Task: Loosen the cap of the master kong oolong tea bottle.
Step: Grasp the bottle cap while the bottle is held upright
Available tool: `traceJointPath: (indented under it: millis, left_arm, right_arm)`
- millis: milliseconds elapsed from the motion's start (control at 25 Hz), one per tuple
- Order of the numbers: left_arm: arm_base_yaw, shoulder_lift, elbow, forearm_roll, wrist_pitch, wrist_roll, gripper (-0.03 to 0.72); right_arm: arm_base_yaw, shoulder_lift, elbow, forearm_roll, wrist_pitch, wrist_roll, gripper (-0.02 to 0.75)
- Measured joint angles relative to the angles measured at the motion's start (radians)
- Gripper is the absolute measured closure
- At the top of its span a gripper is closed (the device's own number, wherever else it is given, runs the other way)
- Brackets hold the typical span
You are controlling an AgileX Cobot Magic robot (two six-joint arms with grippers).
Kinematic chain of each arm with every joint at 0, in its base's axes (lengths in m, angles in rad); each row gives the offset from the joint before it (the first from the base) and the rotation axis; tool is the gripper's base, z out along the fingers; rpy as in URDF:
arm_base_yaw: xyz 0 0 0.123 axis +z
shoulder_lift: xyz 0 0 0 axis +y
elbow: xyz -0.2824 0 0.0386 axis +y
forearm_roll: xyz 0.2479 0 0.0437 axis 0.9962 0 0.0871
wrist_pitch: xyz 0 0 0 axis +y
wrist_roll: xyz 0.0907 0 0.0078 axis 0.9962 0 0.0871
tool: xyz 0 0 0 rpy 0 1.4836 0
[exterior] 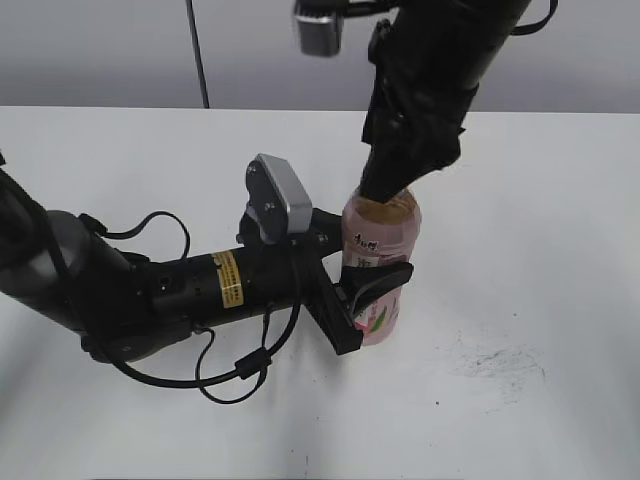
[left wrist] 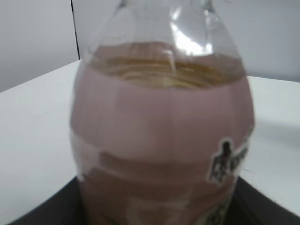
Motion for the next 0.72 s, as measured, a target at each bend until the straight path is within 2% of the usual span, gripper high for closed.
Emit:
traceJointPath:
  millis: [80,160,320,400,520,720]
  left_arm:
    - [0.0,0.0,0.0,0.0,0.0,0.0,0.303]
    - [0.0,0.0,0.0,0.0,0.0,-0.001,0.303]
    - [0.0,0.0,0.0,0.0,0.0,-0.001,0.303]
    - [0.0,0.0,0.0,0.0,0.0,-0.001,0.303]
    - [0.0,0.0,0.0,-0.001,0.0,-0.001,0.303]
    - [0.0,0.0,0.0,-0.001,0.0,-0.001,0.303]
  right_arm:
    - [0.0,-0.007,-0.024,0.036,0.0,0.133,0.2]
    - [0.0,-0.019,-0.056,0.042,0.0,0.374,0.17]
    - [0.0,-0.027,-0.116,-0.083,0.0,0.981,0.171]
    - [0.0,-0.027,-0.118,-0.137,0.0,1.151,0.171]
    - [0.0,-0.027,-0.117,-0.129,0.0,1.259,0.181]
    - [0.0,-0.022,-0.074,-0.113,0.0,1.294,0.223]
